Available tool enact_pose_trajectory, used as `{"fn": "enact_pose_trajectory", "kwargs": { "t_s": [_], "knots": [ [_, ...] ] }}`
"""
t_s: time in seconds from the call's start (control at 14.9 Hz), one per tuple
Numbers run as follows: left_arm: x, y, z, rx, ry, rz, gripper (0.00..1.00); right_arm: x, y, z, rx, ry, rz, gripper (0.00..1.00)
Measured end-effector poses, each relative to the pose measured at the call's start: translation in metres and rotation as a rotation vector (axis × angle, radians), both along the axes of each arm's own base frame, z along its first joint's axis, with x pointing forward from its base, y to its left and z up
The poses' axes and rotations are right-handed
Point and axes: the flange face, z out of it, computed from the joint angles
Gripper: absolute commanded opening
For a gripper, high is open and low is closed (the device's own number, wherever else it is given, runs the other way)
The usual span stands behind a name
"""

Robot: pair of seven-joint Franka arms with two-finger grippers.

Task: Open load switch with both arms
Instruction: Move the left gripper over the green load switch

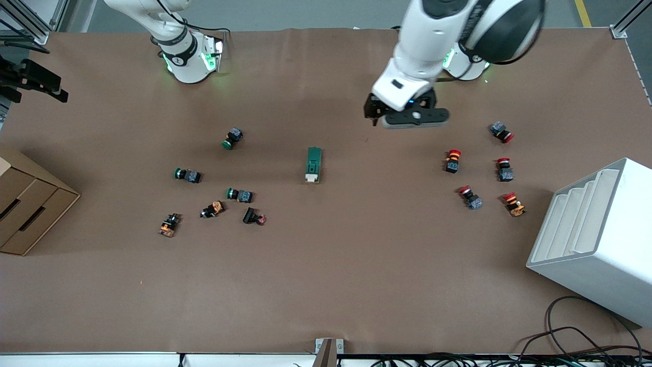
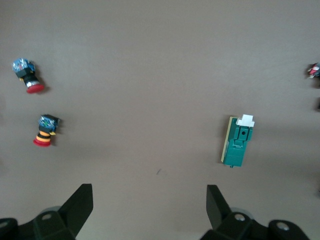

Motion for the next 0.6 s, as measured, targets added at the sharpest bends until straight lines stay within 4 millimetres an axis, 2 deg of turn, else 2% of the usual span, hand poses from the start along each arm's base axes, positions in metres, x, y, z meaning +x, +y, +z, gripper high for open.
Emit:
{"fn": "enact_pose_trajectory", "kwargs": {
  "t_s": [0.27, 0.6],
  "knots": [
    [-0.040, -0.066, -0.056, 0.067, -0.025, 0.097, 0.99, 0.000, 0.000, 0.000, 0.000, 0.000, 0.000, 1.00],
    [-0.096, -0.131, -0.132, 0.165, -0.123, 0.091, 0.97, 0.000, 0.000, 0.001, 0.000, -0.003, -0.001, 1.00]
  ]
}}
